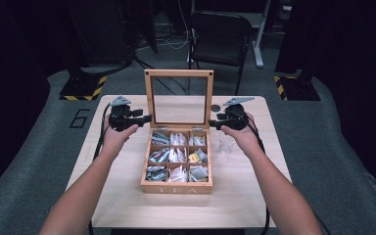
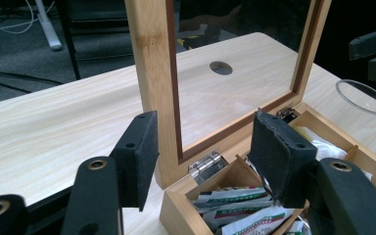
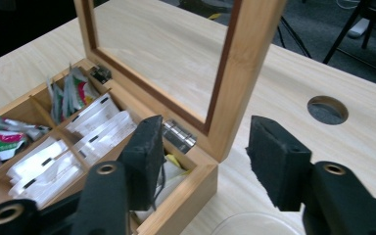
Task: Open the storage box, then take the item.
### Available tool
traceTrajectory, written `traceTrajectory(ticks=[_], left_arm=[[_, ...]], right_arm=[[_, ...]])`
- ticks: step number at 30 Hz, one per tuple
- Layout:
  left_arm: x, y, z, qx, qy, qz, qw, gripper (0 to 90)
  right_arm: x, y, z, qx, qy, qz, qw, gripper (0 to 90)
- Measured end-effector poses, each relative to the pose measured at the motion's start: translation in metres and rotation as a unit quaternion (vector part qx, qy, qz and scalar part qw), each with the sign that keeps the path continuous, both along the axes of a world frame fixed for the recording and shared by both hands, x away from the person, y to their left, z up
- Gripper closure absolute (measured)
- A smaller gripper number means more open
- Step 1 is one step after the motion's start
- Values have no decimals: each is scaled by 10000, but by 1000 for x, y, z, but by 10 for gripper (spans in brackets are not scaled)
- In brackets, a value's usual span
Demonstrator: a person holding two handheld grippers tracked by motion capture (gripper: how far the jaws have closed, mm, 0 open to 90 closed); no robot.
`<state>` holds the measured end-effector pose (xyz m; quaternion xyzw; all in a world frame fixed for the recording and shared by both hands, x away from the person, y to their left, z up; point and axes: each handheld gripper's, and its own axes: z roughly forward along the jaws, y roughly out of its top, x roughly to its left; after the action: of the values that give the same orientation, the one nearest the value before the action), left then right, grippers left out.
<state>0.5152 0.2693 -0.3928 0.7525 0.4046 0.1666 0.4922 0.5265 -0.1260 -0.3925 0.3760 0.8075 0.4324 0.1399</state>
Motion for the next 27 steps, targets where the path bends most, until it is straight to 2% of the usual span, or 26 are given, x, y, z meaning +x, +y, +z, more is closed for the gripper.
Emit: traceTrajectory(ticks=[3, 5, 10, 13, 16, 27], left_arm=[[-4, 0, 2, 53, 19, -66, 10000, 422], [-6, 0, 3, 56, -16, -91, 9999, 414], [-10, 0, 5, 87, -42, -136, 9999, 413], [-12, 2, 6, 16, -40, -132, 9999, 413], [-13, 2, 5, 42, -20, -139, 9999, 413], [-17, 7, 4, 29, -10, -164, 9999, 413]], right_arm=[[-4, 2, 0, -22, 89, 30, 10000, 402], [-8, 3, 1, -125, 26, 105, 9999, 391], [-17, 8, 3, -199, -64, 202, 9996, 373], [-22, 11, 6, -127, -122, 232, 9996, 374], [-26, 13, 8, -120, -185, 289, 9993, 377], [-38, 12, 8, -13, -198, 467, 9987, 412]])
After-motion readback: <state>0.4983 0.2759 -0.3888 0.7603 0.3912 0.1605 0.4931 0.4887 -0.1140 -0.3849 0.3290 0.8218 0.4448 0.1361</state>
